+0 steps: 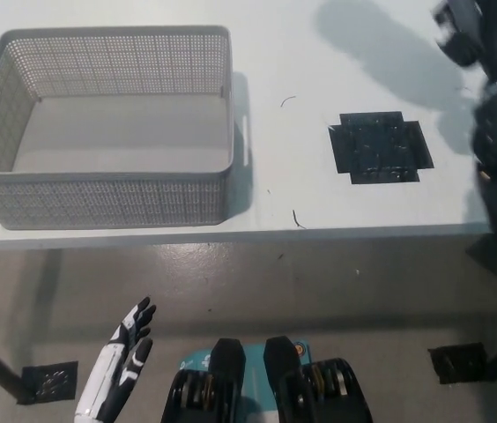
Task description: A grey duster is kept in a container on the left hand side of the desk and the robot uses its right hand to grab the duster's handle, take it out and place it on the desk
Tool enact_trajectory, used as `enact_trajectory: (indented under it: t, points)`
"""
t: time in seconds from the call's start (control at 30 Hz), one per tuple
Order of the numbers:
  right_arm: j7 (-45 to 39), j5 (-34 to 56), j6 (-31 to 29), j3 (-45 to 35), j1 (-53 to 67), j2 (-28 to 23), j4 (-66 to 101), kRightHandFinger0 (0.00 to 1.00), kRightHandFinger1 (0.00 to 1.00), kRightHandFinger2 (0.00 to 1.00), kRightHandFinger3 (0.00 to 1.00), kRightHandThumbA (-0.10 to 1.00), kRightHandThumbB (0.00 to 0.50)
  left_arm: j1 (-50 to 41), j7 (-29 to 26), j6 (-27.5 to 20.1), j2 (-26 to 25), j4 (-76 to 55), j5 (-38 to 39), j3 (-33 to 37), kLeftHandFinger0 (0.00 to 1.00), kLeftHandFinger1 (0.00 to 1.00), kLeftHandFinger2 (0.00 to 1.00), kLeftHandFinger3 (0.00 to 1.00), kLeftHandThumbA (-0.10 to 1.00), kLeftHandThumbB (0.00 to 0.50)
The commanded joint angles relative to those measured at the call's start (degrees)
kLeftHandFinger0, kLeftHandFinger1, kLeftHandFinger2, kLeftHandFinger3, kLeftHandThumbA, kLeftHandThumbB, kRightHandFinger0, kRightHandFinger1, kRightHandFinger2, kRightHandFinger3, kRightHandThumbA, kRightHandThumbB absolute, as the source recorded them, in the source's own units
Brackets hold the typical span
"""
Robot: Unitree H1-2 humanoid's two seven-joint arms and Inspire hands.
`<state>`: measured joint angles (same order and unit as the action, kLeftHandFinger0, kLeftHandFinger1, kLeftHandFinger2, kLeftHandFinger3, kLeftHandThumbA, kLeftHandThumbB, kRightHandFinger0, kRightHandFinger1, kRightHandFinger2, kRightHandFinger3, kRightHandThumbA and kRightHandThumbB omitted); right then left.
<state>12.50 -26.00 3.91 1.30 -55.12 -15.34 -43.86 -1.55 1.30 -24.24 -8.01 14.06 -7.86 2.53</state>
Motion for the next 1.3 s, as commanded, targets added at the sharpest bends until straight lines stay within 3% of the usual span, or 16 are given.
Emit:
enact_trajectory:
  t: [0.0, 0.1, 0.23, 0.3, 0.37, 0.47, 0.6, 0.67, 0.73, 0.77, 0.8, 0.83, 0.87, 0.9, 1.0, 1.27]
  points:
    - [-2.14, -2.2, -5.74, 4.55, 0.2, -5.64, -1.99, 0.0, 0.0, 0.2, 0.09, -0.1, 0.087, -1.66, -1.48, -2.61, -1.02, -2.66, -0.5, -1.3, 1.0, 1.0, 1.0, 1.0, 0.95, 0.12]
    - [-3.81, -2.2, -5.92, 6.85, 2.32, -8.6, -3.14, 0.0, 0.05, 0.33, 0.11, -0.1, 0.151, -1.89, -1.38, -2.59, -0.81, -2.96, -0.07, -1.72, 1.0, 1.0, 1.0, 1.0, 0.95, 0.128]
    - [-4.11, -0.96, -8.51, 7.98, 5.36, -10.99, -3.73, 0.0, 0.26, 0.6, 0.43, -0.1, 0.135, -2.16, -1.51, -2.68, -0.74, -2.94, -0.34, -2.07, 1.0, 1.0, 1.0, 1.0, 0.94, 0.134]
    - [-4.78, -0.94, -7.12, 8.28, 6.29, -11.96, -2.86, 0.0, 0.31, 0.65, 0.56, -0.1, 0.126, -2.08, -1.65, -2.68, -0.58, -2.71, -0.62, -2.24, 1.0, 1.0, 1.0, 1.0, 0.95, 0.14]
    - [-4.87, -1.3, -7.69, 8.85, 6.45, -12.72, -2.94, 0.0, 0.35, 0.69, 0.62, -0.1, 0.124, -2.14, -1.69, -2.68, -0.43, -2.68, -0.74, -2.41, 1.0, 1.0, 1.0, 1.0, 0.94, 0.136]
    - [-2.92, -3.05, -9.46, 10.27, 5.9, -13.59, -3.74, 0.0, 0.36, 0.7, 0.63, -0.1, 0.126, -2.29, -1.56, -2.67, -0.21, -2.8, -0.74, -2.53, 1.0, 1.0, 1.0, 1.0, 0.93, 0.133]
    - [-0.69, -6.47, -5.0, 12.2, 3.88, -13.96, -2.16, 0.0, 0.31, 0.6, 0.4, -0.1, 0.134, -1.68, -1.31, -2.56, -0.16, -2.74, -0.88, -2.51, 1.0, 1.0, 1.0, 1.0, 0.93, 0.137]
    - [1.93, -9.5, -6.19, 14.19, 2.5, -14.44, -2.41, 0.0, 0.28, 0.55, 0.28, -0.1, 0.11, -1.31, -1.27, -2.6, -0.22, -2.71, -1.26, -2.43, 1.0, 1.0, 1.0, 1.0, 0.94, 0.132]
    - [3.04, -10.75, -8.21, 15.26, 2.31, -15.03, -1.3, 0.0, 0.29, 0.58, 0.28, -0.08, 0.106, -1.1, -1.22, -2.63, -0.2, -2.62, -1.17, -2.43, 1.0, 1.0, 1.0, 1.0, 0.94, 0.135]
    - [4.18, -10.88, -11.03, 15.63, 2.18, -15.51, -0.89, 0.01, 0.3, 0.57, 0.27, 0.04, 0.168, -0.85, -1.11, -2.6, -0.23, -2.59, -1.05, -2.42, 1.0, 1.0, 1.0, 1.0, 0.94, 0.135]
    - [5.17, -10.76, -13.28, 15.71, 2.17, -15.79, -0.67, 0.01, 0.3, 0.55, 0.27, 0.08, 0.188, -0.69, -0.96, -2.53, -0.3, -2.62, -0.93, -2.42, 1.0, 1.0, 1.0, 1.0, 0.94, 0.135]
    - [5.56, -10.96, -13.65, 15.86, 2.12, -15.89, -0.58, 0.1, 0.38, 0.61, 0.34, 0.24, 0.274, -0.62, -0.84, -2.33, -0.34, -2.72, -0.8, -2.42, 1.0, 1.0, 1.0, 1.0, 0.94, 0.141]
    - [2.23, -12.63, -14.37, 18.1, 1.67, -17.44, 0.85, 0.72, 1.0, 1.0, 1.0, 0.55, 0.45, -0.53, -0.72, -1.75, -0.33, -3.17, -0.78, -2.42, 1.0, 1.0, 1.0, 1.0, 0.94, 0.151]
    - [-0.04, -12.76, -14.38, 18.75, 1.51, -17.96, 1.5, 1.0, 1.0, 1.0, 1.0, 0.65, 0.49, -0.52, -0.72, -1.73, -0.34, -3.23, -0.83, -2.41, 1.0, 1.0, 1.0, 1.0, 0.94, 0.15]
    - [-9.3, -11.27, -10.6, 19.64, 1.35, -19.56, 6.06, 1.0, 1.0, 1.0, 1.0, 0.78, 0.5, -0.39, -0.6, -1.4, -0.49, -3.51, -1.31, -2.22, 1.0, 1.0, 1.0, 1.0, 0.94, 0.146]
    - [-19.72, -4.92, -6.82, 16.63, 0.43, -20.18, 9.03, 1.0, 1.0, 1.0, 1.0, 0.82, 0.5, 0.08, -0.47, -1.05, -0.88, -3.73, -1.5, -2.37, 1.0, 1.0, 1.0, 1.0, 0.93, 0.158]
